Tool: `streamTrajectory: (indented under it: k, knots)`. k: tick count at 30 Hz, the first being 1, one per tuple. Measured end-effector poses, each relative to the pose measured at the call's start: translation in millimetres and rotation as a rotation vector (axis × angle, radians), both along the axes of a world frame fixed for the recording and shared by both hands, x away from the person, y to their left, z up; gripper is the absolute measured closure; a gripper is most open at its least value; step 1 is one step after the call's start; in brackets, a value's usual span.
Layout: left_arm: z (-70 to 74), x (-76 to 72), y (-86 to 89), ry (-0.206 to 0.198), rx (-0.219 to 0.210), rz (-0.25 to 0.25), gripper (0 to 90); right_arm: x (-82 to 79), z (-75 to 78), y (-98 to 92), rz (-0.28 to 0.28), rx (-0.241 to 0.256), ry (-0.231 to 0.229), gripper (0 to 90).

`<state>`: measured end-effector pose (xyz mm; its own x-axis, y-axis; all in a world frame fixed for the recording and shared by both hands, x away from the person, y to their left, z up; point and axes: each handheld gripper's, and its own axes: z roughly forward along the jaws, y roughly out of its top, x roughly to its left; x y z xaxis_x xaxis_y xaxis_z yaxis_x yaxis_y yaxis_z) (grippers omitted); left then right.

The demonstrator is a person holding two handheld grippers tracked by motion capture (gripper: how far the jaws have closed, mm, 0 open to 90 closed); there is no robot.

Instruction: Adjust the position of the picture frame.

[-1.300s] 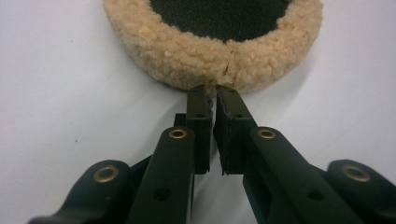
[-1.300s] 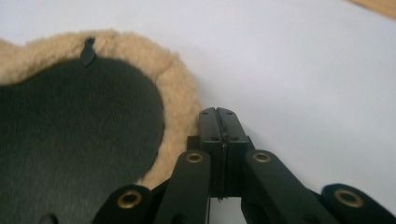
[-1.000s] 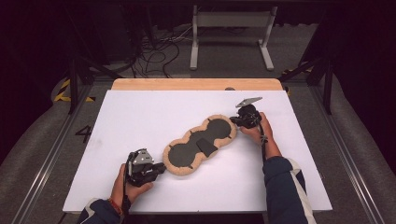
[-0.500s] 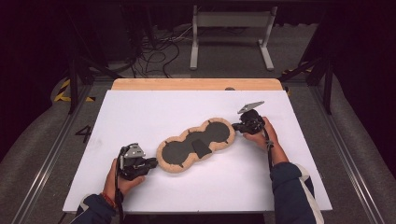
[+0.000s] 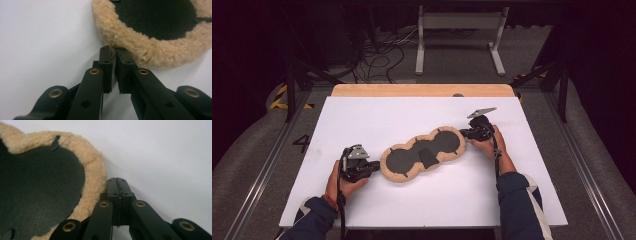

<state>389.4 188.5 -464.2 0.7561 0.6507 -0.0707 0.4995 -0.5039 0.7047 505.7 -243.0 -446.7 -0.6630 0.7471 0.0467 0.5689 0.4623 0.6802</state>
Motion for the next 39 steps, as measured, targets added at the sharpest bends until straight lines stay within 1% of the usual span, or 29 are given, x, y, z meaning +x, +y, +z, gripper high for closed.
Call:
streamTrajectory:
  k: [1,3,5,6,7,8,9,11,12,13,15,16,17,19,20,21,23,25,28,29,30,31,32,33,34,36,38,39]
  knots:
    - [-0.4,1.4,1.2,0.003,-0.006,-0.013,85.4,-0.6,0.6,-0.1,0.007,-0.008,0.002,90.0]
    - [-0.8,2.4,2.1,0.0,-0.01,-0.016,86.1,-1.9,1.2,-1.6,0.024,-0.011,0.01,90.0]
    - [-0.1,2.7,1.9,-0.008,0.006,-0.03,86.5,-3.6,0.8,-5.5,0.048,0.004,0.022,90.0]
    - [-0.2,1.9,1.0,-0.007,0.006,-0.028,86.9,-5.5,0.3,-6.3,0.054,0.004,0.014,90.0]
    - [0.5,2.4,1.1,-0.023,0.025,-0.039,87.3,-6.7,0.0,-6.5,0.056,0.004,0.01,90.0]
    - [0.5,2.6,1.0,-0.027,0.028,-0.043,87.6,-8.6,0.3,-7.4,0.065,0.004,0.014,90.0]
    - [0.3,3.0,1.6,-0.026,0.026,-0.044,87.8,-10.3,0.5,-8.8,0.082,0.003,0.017,90.0]
    - [-1.1,3.9,3.3,-0.018,0.002,-0.04,88.0,-15.5,1.5,-11.1,0.114,-0.011,0.02,90.0]
    - [-1.4,4.3,3.4,-0.018,-0.003,-0.036,88.1,-17.7,1.7,-11.4,0.118,-0.016,0.018,90.0]
    - [-1.0,5.8,3.7,-0.027,0.008,-0.05,88.4,-20.2,2.0,-11.4,0.121,-0.024,0.013,90.0]
    - [-1.0,5.9,3.1,-0.02,0.006,-0.046,88.9,-23.4,2.0,-11.9,0.121,-0.028,0.01,90.0]
    - [-1.1,6.5,2.0,-0.022,0.006,-0.039,89.1,-25.9,1.8,-13.1,0.12,-0.024,0.011,90.0]
    - [-0.7,6.9,1.4,-0.026,0.013,-0.04,89.4,-30.1,1.8,-14.2,0.121,-0.031,0.006,90.0]
    - [-0.7,8.5,0.2,-0.036,0.021,-0.045,89.5,-36.3,1.0,-17.5,0.12,-0.02,0.006,90.0]
    - [-0.8,10.0,0.1,-0.021,0.006,-0.038,89.5,-41.0,0.2,-20.8,0.124,-0.009,0.007,90.0]
    - [-0.7,12.1,0.3,-0.024,0.009,-0.046,89.5,-44.5,-0.5,-23.2,0.122,0.006,0.014,90.0]
    - [-1.0,16.5,-0.3,-0.015,-0.004,-0.051,89.9,-52.1,-1.1,-26.4,0.125,0.007,0.005,90.0]
    - [-1.4,19.7,-2.4,-0.019,-0.008,-0.046,90.0,-59.4,-1.7,-29.3,0.119,0.01,-0.001,90.0]
    - [-0.6,23.7,-7.1,-0.038,0.014,-0.065,90.0,-70.3,-2.7,-35.3,0.115,0.02,-0.002,90.0]
    - [-0.7,23.6,-9.0,-0.04,0.014,-0.061,90.0,-73.5,-2.3,-36.8,0.114,0.021,0.006,90.0]
    - [-0.7,23.9,-10.1,-0.047,0.019,-0.064,90.0,-77.1,-2.0,-37.5,0.115,0.011,-0.001,90.0]
    - [-0.7,23.7,-11.3,-0.045,0.019,-0.064,90.0,-80.3,-1.7,-38.0,0.115,0.005,-0.001,90.0]
    - [-0.6,23.9,-11.4,-0.048,0.022,-0.066,90.0,-84.0,-1.8,-38.3,0.109,0.002,-0.007,90.0]
    - [-0.1,25.1,-11.2,-0.039,0.02,-0.07,90.0,-85.9,-2.1,-38.4,0.104,0.003,-0.009,90.0]
    - [-0.1,25.1,-11.2,-0.039,0.02,-0.07,90.0,-85.9,-2.1,-38.4,0.104,0.003,-0.009,90.0]
    - [-0.4,28.0,-11.2,-0.024,0.001,-0.065,90.0,-88.6,-3.2,-38.6,0.081,0.013,-0.016,90.0]
    - [-0.8,29.7,-11.9,-0.023,-0.005,-0.071,90.0,-93.1,-3.7,-38.5,0.06,-0.002,-0.04,90.0]
    - [-0.7,29.0,-14.5,-0.031,0.001,-0.068,90.0,-93.9,-3.8,-38.5,0.052,-0.005,-0.045,90.0]
